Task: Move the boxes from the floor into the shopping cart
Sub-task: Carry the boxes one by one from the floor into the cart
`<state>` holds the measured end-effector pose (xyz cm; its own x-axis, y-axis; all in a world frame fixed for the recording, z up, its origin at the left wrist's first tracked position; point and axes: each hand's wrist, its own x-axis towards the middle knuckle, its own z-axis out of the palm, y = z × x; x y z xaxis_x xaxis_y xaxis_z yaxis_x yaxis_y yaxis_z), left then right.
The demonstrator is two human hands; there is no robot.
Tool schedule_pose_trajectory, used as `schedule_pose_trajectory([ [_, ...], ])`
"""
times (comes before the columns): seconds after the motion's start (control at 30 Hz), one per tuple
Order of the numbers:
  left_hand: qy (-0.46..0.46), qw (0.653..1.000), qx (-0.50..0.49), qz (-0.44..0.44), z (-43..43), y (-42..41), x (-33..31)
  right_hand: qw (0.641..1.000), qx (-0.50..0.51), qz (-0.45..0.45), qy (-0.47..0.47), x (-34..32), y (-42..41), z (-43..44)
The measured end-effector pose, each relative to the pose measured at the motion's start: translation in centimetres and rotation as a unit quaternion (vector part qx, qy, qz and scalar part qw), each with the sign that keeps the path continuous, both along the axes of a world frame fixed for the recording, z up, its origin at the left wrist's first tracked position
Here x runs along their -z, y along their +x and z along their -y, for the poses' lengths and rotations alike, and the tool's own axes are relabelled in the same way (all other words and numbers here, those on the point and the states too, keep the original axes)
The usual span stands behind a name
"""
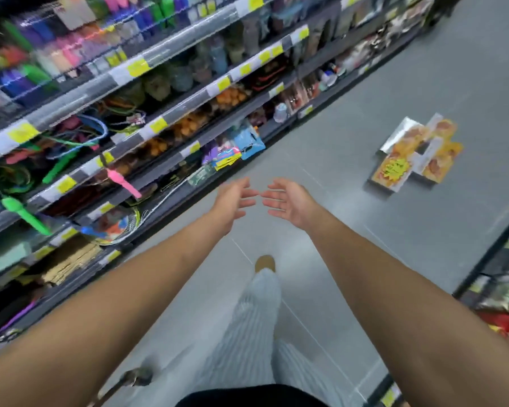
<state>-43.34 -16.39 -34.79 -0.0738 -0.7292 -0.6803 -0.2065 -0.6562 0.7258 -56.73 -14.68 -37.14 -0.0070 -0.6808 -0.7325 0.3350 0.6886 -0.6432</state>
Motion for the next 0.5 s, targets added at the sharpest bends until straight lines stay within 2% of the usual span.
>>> schedule_pose_trajectory([
  [0.27, 0.012, 0.989, 0.148, -0.020, 8.8, -18.5, 1.4, 0.986, 0.159, -0.037, 0.030, 0.5, -18.3, 3.2],
  [0.5, 0.019, 0.971, 0.239, -0.022, 15.0, -33.4, 1.4, 0.964, 0.257, -0.056, 0.050, 1.2, -32.5, 6.6],
])
